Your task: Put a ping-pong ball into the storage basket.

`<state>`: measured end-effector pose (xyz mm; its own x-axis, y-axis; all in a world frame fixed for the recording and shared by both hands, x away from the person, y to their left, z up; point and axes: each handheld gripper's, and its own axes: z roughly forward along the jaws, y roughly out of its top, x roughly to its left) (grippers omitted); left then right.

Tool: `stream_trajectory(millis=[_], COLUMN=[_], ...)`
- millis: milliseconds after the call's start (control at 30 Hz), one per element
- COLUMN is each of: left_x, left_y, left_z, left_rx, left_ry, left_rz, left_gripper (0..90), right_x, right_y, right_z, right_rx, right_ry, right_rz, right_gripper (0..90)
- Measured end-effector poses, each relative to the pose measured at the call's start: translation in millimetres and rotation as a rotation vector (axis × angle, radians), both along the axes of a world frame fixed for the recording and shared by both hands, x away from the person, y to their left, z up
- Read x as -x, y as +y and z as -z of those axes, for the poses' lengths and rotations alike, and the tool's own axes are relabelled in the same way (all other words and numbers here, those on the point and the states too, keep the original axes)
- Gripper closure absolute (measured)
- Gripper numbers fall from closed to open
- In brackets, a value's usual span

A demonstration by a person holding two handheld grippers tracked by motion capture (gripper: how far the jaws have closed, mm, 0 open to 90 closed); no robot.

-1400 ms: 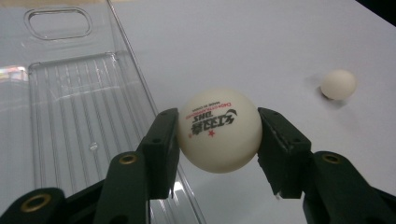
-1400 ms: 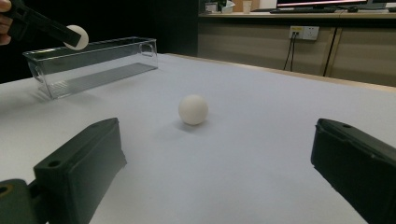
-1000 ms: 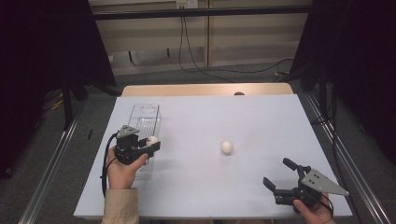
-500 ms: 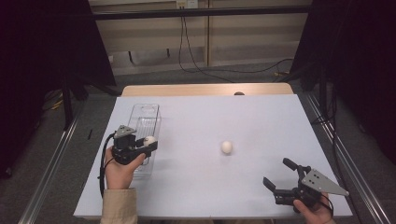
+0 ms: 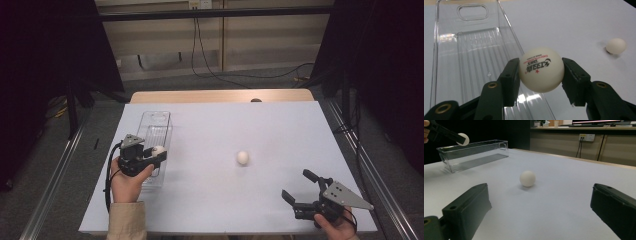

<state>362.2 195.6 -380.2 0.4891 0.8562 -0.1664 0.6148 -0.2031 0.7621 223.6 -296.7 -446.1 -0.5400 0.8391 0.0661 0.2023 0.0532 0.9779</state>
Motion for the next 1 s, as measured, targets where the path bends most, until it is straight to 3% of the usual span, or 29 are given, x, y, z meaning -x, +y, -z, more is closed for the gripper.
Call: stream_trajectory(millis=[1000], left_x=[-1.2], left_y=[7.5], left_z=[4.1], left_rx=[-0.011], left_ry=[-0.005], left_rz=[-0.037], left_gripper=[50.9], right_x=[0.2], right_y=[0.3], right_z=[0.0], right_rx=[0.000], right_ry=[0.001], right_rz=[0.000], right_gripper=[1.6])
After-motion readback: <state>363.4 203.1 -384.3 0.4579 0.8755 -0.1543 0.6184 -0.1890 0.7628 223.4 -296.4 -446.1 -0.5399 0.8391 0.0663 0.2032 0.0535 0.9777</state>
